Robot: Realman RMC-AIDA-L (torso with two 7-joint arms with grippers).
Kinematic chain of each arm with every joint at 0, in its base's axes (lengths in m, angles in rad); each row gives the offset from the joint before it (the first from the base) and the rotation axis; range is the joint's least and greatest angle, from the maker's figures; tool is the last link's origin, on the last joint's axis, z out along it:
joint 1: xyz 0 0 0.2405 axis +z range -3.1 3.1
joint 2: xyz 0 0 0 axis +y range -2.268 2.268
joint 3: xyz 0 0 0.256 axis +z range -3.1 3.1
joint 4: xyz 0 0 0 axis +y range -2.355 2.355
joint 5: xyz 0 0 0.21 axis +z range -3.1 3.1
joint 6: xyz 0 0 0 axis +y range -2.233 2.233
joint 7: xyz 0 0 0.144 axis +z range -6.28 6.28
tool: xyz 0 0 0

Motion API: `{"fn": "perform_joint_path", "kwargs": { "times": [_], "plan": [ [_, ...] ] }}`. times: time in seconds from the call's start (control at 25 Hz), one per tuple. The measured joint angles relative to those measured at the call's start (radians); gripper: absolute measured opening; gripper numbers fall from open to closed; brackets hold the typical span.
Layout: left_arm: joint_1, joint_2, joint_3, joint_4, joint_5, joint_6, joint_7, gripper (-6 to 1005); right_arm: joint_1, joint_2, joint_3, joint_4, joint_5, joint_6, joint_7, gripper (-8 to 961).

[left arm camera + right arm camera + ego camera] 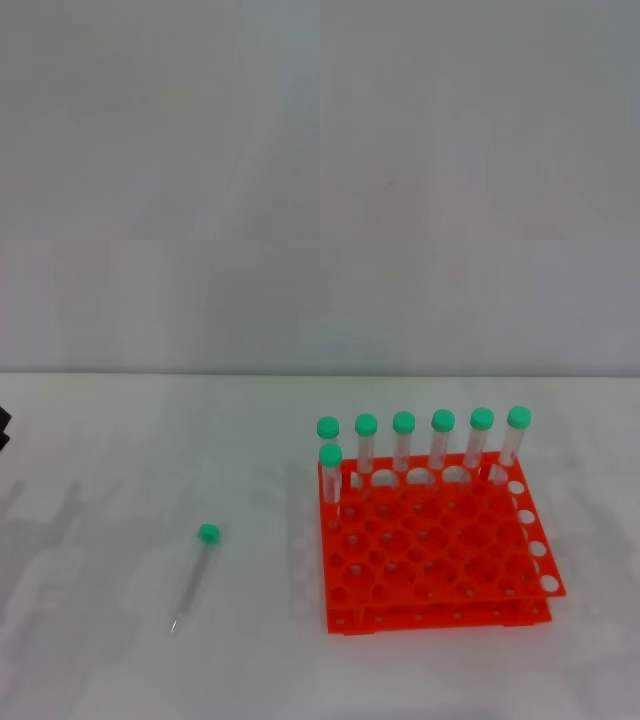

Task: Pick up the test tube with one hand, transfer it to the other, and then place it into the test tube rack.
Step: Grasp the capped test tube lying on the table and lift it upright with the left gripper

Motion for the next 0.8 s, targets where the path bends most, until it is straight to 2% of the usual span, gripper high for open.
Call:
{"fn": "perform_joint_path", "kwargs": {
  "times": [0.8],
  "plan": [
    [0.0, -0.002, 0.0, -0.011, 0.011, -0.007, -0.017, 871, -0.005, 0.003, 0.007, -0.003, 0.003, 0.048, -0.017, 858]
  ]
}}
